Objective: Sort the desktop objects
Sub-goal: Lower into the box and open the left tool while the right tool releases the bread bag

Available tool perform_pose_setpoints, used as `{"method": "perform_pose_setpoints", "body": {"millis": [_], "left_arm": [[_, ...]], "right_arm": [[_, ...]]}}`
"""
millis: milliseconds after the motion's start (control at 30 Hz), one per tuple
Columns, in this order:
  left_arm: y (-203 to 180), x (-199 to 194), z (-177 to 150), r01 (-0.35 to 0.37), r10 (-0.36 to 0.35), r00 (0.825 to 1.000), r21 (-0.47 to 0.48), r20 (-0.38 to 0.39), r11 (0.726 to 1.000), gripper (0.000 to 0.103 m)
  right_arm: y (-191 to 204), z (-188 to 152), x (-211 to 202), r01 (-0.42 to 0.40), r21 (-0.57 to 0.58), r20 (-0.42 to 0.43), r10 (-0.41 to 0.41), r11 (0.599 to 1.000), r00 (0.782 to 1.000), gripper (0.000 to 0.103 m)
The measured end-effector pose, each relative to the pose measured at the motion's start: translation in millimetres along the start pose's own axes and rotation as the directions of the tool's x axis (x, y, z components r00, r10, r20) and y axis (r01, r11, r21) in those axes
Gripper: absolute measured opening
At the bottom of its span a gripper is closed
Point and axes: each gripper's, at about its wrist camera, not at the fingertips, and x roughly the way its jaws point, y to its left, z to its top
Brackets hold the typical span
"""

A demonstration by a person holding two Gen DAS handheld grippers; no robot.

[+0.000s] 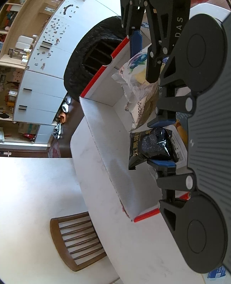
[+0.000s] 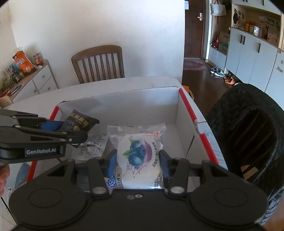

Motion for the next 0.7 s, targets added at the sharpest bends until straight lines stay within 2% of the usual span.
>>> {"method": "perform_pose_setpoints", "body": {"millis": [333, 700], "left_arm": [[-12.2, 19.0, 0.9, 0.027, -0.026, 0.998, 0.028, -0.051, 0.999, 0.035], [-10.5, 40.4, -4.5, 0.045, -0.043, 0.987, 0.01, -0.154, 0.999, 0.035]], "right_arm": [[-5.8, -4.1, 11.4, 0.018, -0.027, -0.033, -0.019, 0.999, 0.999, 0.048], [-5.8, -12.2, 23.8, 0.027, -0.032, -0.075, -0.029, 0.999, 0.997, 0.048]]}}
